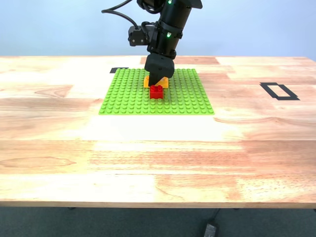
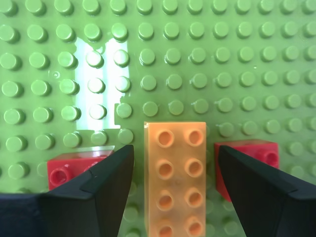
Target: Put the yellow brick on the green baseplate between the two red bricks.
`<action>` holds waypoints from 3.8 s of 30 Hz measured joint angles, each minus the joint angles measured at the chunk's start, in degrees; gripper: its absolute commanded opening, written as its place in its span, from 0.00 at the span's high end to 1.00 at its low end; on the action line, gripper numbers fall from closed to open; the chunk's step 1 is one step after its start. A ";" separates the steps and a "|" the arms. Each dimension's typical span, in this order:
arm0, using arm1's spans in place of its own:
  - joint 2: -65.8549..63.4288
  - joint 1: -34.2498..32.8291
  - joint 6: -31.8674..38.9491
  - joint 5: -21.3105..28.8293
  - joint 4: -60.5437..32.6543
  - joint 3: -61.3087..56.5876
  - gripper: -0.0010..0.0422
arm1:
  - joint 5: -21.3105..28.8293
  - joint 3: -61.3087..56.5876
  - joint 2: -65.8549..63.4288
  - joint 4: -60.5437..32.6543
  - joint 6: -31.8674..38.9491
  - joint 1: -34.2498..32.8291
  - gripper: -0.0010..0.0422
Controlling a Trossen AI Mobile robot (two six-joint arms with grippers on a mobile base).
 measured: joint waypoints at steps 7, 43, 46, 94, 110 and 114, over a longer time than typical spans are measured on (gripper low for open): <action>0.00 -0.02 0.00 0.00 0.02 0.00 0.98 | 0.81 0.00 -1.79 0.52 0.28 -0.15 0.43; -0.02 -0.02 0.00 -0.02 0.11 0.00 0.98 | 0.98 -3.76 -2.49 1.81 1.53 -0.35 0.95; -0.02 0.00 0.00 -0.02 0.11 0.00 0.98 | 1.11 -4.17 -2.47 1.86 1.90 0.17 0.95; -2.67 -0.02 -3.61 -6.60 3.52 -1.31 0.98 | 6.75 -56.11 -70.88 38.62 29.29 -23.63 0.98; -22.64 0.00 -20.11 -21.51 43.45 -35.15 0.98 | 12.59 -79.32 -102.16 42.56 40.74 -35.43 0.98; -27.32 -0.02 -20.63 -26.95 43.34 -41.48 0.98 | 12.50 -83.12 -107.14 42.14 44.92 -35.63 0.98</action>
